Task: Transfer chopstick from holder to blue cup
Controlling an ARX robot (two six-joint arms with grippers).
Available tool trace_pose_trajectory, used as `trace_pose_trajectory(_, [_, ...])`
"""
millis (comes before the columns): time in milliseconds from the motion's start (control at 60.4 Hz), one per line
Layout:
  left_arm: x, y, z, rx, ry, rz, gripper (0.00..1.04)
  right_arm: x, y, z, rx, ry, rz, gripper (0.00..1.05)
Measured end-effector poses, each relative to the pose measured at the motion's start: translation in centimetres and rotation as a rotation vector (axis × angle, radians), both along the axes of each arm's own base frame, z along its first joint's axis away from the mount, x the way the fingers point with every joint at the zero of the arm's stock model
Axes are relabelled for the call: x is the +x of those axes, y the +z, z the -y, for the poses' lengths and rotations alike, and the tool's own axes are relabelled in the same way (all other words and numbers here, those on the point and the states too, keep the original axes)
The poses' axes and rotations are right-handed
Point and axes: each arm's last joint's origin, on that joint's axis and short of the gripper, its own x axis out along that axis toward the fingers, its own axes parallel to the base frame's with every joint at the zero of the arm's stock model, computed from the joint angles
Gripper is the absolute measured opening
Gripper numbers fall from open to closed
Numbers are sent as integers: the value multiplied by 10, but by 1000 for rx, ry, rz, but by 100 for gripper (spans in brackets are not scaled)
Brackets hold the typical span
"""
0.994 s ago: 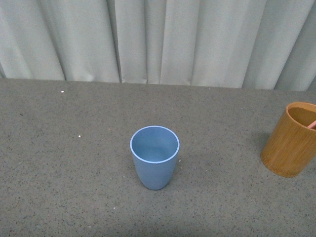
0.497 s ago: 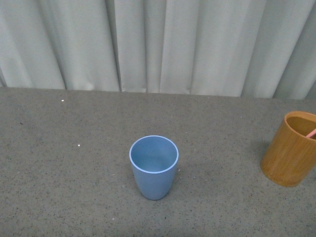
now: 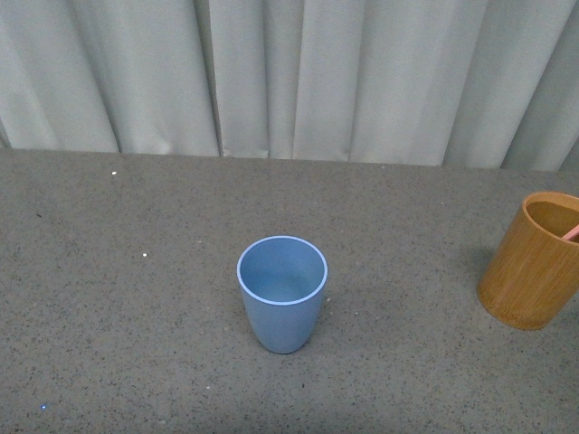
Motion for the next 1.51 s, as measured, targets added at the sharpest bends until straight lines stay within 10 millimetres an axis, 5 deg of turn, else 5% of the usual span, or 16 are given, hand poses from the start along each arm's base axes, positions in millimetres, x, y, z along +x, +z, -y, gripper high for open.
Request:
trace_pose_trajectory(248, [0, 0, 0, 0, 0, 0, 98, 44, -18, -29, 28, 84, -2, 95])
trace_pose_trajectory(663, [0, 0, 0, 0, 0, 0, 98, 101, -38, -35, 52, 79, 20, 95])
trace_pose_trajectory(1160, [0, 0, 0, 0, 0, 0, 98, 128, -59, -36, 106, 42, 15, 95])
trace_pose_trajectory(1507, [0, 0, 0, 0, 0, 0, 98, 131, -73, -44, 132, 34, 1, 34])
